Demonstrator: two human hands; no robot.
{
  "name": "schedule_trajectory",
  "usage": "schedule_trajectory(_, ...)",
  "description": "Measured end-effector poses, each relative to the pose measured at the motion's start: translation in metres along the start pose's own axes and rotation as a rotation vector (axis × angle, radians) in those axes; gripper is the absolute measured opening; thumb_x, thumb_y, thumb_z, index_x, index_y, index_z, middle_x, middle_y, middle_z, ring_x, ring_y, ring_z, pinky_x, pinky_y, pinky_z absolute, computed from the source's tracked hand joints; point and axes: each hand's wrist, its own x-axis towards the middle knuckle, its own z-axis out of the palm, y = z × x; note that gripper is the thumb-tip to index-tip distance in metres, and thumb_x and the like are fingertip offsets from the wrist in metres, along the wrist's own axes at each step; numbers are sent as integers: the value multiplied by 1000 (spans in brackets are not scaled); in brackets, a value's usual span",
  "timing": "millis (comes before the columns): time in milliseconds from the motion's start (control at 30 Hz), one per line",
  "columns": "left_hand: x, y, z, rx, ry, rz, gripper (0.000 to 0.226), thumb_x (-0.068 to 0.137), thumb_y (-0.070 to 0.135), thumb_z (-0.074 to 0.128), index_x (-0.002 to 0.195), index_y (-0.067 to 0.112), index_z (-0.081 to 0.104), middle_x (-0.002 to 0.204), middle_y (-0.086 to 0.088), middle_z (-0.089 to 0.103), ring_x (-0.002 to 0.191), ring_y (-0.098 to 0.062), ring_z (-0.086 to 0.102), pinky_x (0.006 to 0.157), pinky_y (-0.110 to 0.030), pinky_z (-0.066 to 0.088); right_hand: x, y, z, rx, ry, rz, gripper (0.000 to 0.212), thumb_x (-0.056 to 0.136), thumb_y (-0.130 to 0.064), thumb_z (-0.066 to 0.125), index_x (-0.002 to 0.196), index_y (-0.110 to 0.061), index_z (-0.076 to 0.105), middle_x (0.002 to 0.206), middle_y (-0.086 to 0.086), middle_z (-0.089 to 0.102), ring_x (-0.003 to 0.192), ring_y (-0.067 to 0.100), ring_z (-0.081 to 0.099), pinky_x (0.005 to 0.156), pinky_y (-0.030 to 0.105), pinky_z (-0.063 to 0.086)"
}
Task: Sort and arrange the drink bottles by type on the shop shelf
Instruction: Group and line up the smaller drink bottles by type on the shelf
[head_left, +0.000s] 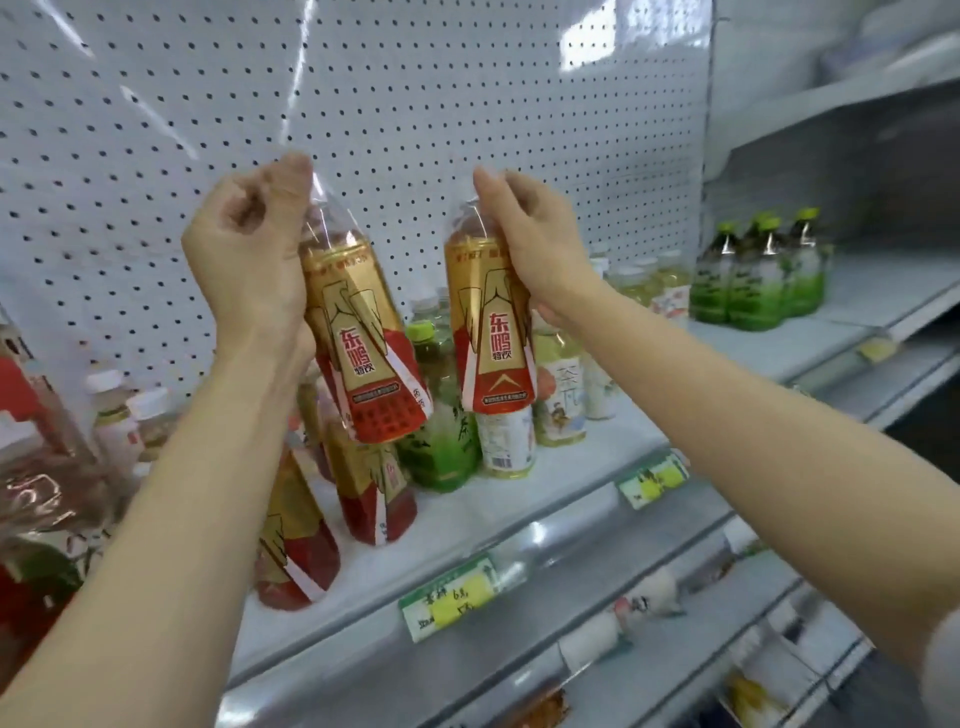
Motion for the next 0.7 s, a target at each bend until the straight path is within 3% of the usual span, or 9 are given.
schedule_trajectory(100, -20, -25, 26, -13, -16, -35, 18, 75, 33, 87, 74, 20, 74, 89, -18, 62, 85, -35, 61, 84, -69, 52, -9, 11, -41, 40, 31, 44, 28, 98, -30, 56, 94, -3, 54, 92, 35, 65, 69, 22, 72, 65, 43, 60)
schedule_trajectory(167, -33, -41, 45, -8, -21, -47, 18, 75, 34, 87, 76, 21, 75, 87, -14, 65, 85, -34, 62, 85, -67, 53, -10, 23, -68, 21, 62, 57, 28, 99, -30, 56, 86, -5, 52, 78, 17, 67, 65, 18, 69, 60, 33, 57)
schedule_trajectory(200, -39, -49, 55, -4, -21, -50, 19, 75, 35, 87, 78, 21, 75, 86, -12, 67, 85, -33, 63, 85, -66, 53, -10, 29, -81, -6, 70, 59, 30, 97, -34, 57, 79, -9, 52, 74, 13, 64, 66, 20, 68, 62, 36, 56)
schedule_trajectory(267, -51, -66, 76, -1, -13, -72, 19, 78, 32, 85, 83, 17, 73, 85, -8, 70, 86, -31, 65, 88, -61, 55, -8, 42, -107, -43, 66, 57, 34, 92, -44, 59, 76, -14, 53, 81, 24, 64, 75, 38, 67, 73, 54, 55)
schedule_trajectory(333, -62, -84, 97, 13, 4, -92, 15, 84, 26, 80, 85, 16, 70, 80, 3, 72, 83, -19, 66, 86, -46, 60, -5, 55, -131, -45, 43, 85, 45, 89, -49, 62, 84, -4, 56, 96, 38, 62, 87, 51, 64, 79, 63, 52)
schedule_trajectory(400, -73, -101, 118, 62, 5, -82, 11, 85, 26, 78, 84, 19, 69, 76, 12, 71, 78, -8, 65, 80, -32, 58, -2, 69, -157, -55, 27, 93, 49, 93, -43, 59, 94, 5, 56, 98, 38, 62, 83, 41, 69, 76, 56, 56)
schedule_trajectory(500, -85, -125, 142, 123, 21, -68, 11, 86, 25, 77, 86, 19, 68, 75, 15, 70, 74, 0, 64, 74, -21, 54, 4, 92, -191, -47, -16, 79, 37, 101, -29, 52, 101, 7, 57, 88, 20, 65, 72, 16, 69, 68, 35, 57)
schedule_trajectory(600, -98, -148, 158, 213, 48, -30, 10, 86, 30, 76, 86, 24, 68, 79, 11, 68, 75, -6, 61, 72, -25, 53, 10, 116, -214, -63, -36, 69, 38, 101, -29, 51, 101, 9, 57, 88, 17, 63, 73, 14, 66, 72, 35, 55)
schedule_trajectory(700, -111, -169, 168, 291, 117, 13, 11, 87, 32, 75, 87, 23, 68, 83, 7, 68, 78, -7, 61, 73, -28, 52, 12, 136, -222, -40, -63, 77, 29, 99, -33, 52, 101, -6, 63, 92, 20, 68, 83, 27, 69, 81, 46, 57)
